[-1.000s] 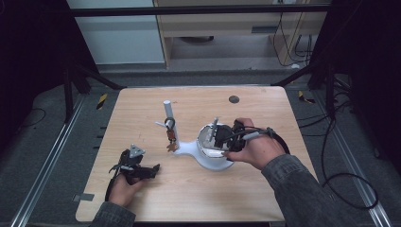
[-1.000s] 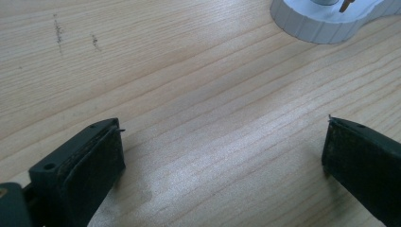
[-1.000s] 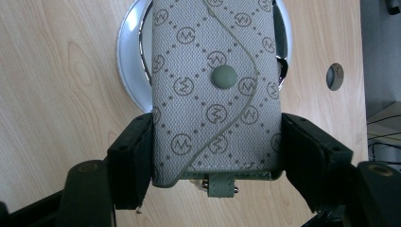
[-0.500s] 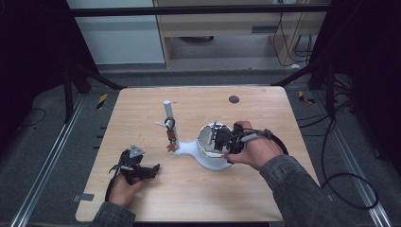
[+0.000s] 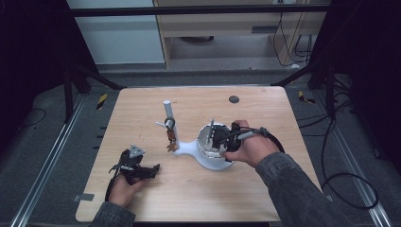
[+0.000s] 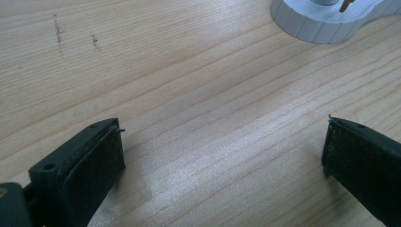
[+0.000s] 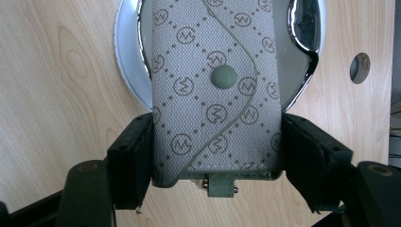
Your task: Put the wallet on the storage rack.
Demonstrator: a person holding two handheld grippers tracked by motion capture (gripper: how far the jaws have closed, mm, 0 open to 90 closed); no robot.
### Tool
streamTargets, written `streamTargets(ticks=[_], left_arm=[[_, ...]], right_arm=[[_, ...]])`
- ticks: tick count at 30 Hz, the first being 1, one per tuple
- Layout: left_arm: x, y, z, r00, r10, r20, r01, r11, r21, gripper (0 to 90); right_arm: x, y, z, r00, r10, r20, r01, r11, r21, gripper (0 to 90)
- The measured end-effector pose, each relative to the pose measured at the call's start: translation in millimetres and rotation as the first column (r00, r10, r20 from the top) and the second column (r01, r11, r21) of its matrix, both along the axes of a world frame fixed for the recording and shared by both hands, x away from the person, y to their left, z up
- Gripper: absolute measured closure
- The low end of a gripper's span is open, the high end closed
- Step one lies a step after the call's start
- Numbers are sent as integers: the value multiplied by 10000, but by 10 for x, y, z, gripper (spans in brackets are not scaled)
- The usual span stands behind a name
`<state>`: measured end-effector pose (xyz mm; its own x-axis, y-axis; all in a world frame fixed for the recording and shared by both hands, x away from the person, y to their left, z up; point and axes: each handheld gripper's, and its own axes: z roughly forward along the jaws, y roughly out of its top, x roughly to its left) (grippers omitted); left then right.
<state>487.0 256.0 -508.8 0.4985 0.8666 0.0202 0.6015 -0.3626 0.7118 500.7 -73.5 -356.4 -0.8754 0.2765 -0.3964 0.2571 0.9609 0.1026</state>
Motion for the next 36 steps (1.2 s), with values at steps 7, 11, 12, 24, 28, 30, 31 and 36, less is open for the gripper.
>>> streamTargets(ticks=[7,11,12,24,28,30,31,36], left_arm=[[0,0,0,10000,1,1,-1,10000,-3,0],[0,-2,-1,10000,16,8,-16,10000,-23,0],[0,0,0,10000,1,-2,-1,10000,0,0],[0,0,1,10000,1,-11,-1,10000,-1,0],[0,1,2,10000,-7,-22,7,10000,4,0],[0,1,2,10000,-7,-25,7,10000,4,0],[0,1,2,10000,-5,-24,5,10000,5,0],[0,1,2,10000,-6,-19,6,10000,8,0]], right_arm=[[43,45,-26,9999,-31,-108,30,9999,-125,308],[74,71,-37,9998,-98,-146,96,9999,-139,308],[81,78,-40,9998,-97,-173,94,9998,-170,308],[150,129,-84,9993,-248,-290,242,9995,-217,307],[167,149,-92,9991,-254,-337,245,9994,-255,307],[177,156,-94,9991,-223,-351,214,9994,-265,307],[181,158,-93,9991,-238,-342,230,9994,-252,307],[200,161,-107,9989,-314,-351,305,9992,-253,306]])
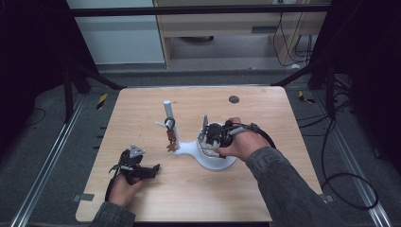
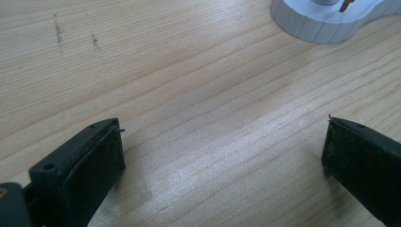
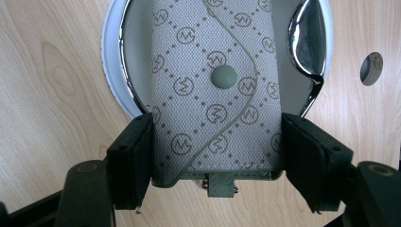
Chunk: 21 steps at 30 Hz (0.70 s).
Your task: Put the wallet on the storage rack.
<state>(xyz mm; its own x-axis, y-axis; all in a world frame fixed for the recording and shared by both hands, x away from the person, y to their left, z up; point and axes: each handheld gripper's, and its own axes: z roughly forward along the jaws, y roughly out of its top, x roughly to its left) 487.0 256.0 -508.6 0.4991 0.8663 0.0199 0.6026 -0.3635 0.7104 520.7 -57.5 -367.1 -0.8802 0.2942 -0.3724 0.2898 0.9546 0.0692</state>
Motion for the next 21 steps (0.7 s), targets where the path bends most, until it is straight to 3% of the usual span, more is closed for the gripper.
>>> streamTargets(ticks=[21], left_arm=[[0,-1,-2,10000,11,14,-11,10000,-14,0]], right_arm=[[47,31,-106,9997,-12,-234,8,9999,-150,304]])
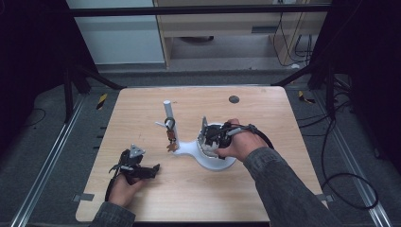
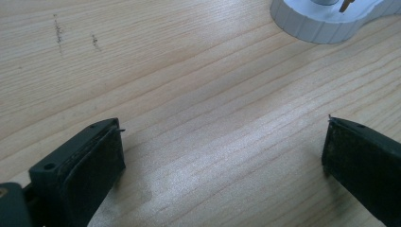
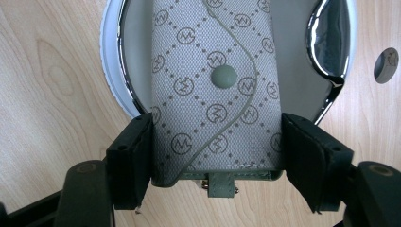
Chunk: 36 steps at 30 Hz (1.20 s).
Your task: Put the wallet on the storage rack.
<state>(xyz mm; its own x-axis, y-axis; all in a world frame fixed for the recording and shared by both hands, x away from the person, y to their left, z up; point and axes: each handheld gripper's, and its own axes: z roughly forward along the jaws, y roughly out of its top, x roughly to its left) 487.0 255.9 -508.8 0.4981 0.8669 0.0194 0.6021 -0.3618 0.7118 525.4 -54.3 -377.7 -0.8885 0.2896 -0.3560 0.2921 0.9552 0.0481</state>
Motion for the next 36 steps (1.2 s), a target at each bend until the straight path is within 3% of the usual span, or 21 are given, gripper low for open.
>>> streamTargets(ticks=[25,36], left_arm=[[0,0,0,10000,-3,1,3,10000,7,0],[0,0,0,10000,-4,1,4,10000,9,0]], right_arm=[[89,48,-109,9995,-218,-206,213,9994,-257,301],[112,38,-141,9989,-319,-357,315,9994,-114,300]])
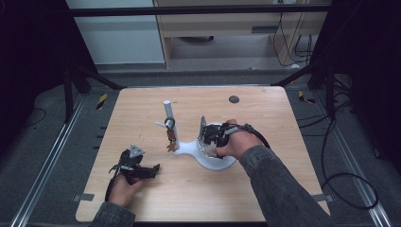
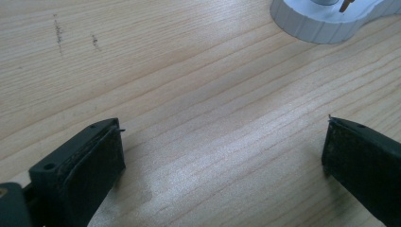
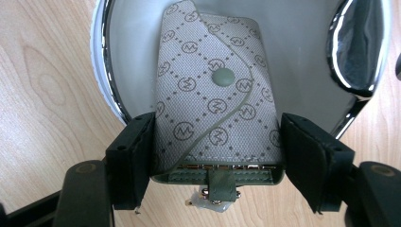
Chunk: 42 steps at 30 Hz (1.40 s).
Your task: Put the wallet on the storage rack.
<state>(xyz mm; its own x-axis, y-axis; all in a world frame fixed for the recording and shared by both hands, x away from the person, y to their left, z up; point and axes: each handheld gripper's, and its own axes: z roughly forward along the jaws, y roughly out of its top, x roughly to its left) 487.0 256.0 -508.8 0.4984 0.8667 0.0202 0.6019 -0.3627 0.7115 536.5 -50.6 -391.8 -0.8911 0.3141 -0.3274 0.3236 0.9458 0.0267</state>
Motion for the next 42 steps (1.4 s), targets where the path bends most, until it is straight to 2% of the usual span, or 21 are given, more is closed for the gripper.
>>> streamTargets(ticks=[9,12,16,31,42], left_arm=[[0,0,0,10000,1,-2,-1,10000,-4,0],[0,0,0,10000,3,-1,-3,10000,-3,0],[0,0,0,10000,1,-3,-1,10000,-1,0],[0,0,0,10000,0,1,0,10000,-2,0],[0,0,0,10000,0,3,0,10000,0,0]], right_arm=[[1,-15,4,9999,-126,-60,127,9998,171,280],[-5,-27,53,9994,-315,151,309,9988,388,141],[-54,-56,189,9984,-480,298,454,9955,832,92],[-133,-91,246,9987,-330,376,292,9949,970,93],[-237,-252,333,9982,-363,467,288,9878,1529,71]])
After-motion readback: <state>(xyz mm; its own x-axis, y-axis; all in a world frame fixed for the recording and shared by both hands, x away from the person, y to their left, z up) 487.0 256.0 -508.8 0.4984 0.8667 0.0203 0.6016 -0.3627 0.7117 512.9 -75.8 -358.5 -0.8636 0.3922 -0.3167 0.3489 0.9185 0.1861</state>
